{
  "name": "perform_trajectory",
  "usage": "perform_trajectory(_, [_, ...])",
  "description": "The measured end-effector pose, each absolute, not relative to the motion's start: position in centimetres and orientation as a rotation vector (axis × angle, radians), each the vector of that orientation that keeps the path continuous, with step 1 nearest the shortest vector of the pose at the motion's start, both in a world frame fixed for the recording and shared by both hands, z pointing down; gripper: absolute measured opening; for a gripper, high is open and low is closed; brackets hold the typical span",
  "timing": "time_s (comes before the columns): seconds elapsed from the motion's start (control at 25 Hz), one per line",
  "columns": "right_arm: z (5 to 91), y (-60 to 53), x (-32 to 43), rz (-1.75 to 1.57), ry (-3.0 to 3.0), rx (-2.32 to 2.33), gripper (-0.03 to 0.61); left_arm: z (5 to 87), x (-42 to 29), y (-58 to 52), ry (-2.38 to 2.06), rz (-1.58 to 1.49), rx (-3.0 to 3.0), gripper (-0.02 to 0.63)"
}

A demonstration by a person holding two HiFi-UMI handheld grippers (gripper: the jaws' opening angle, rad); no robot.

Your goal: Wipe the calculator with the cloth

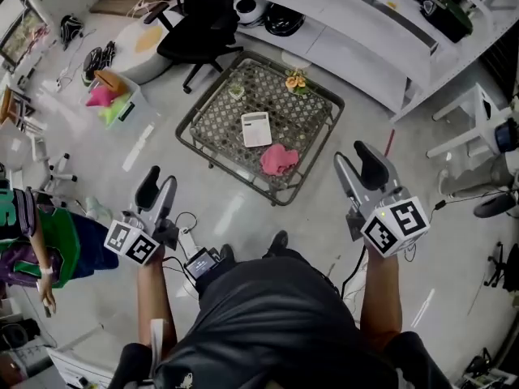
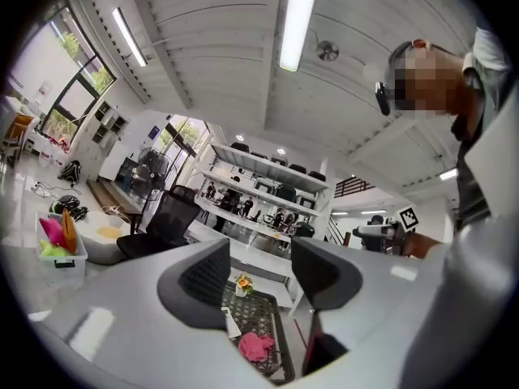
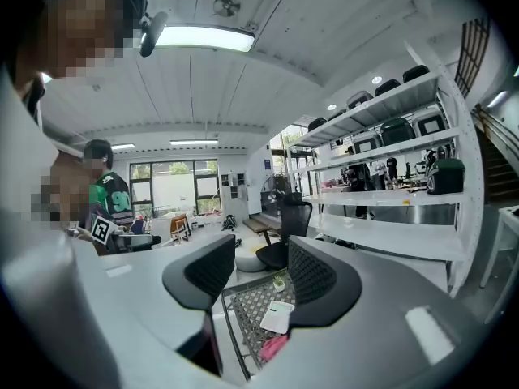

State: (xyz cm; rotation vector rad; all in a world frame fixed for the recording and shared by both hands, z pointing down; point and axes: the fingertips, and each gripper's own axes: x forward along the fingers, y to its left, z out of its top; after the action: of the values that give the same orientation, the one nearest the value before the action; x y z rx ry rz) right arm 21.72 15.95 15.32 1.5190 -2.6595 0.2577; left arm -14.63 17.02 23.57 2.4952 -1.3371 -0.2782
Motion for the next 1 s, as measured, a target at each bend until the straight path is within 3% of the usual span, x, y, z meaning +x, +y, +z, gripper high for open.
perform_trajectory(0.48, [16.0,11.1,27.2,0.294,-2.758,1.397,0.184,22.0,-9.7,15.7,-1.485,-0.247,2.454,0.255])
perform_trajectory(1.0, [17.0,9.6,30.9,0.33,-2.658,1.57,0.184,22.7,-5.7,9.5,-1.302,-0.206,2.53,0.254])
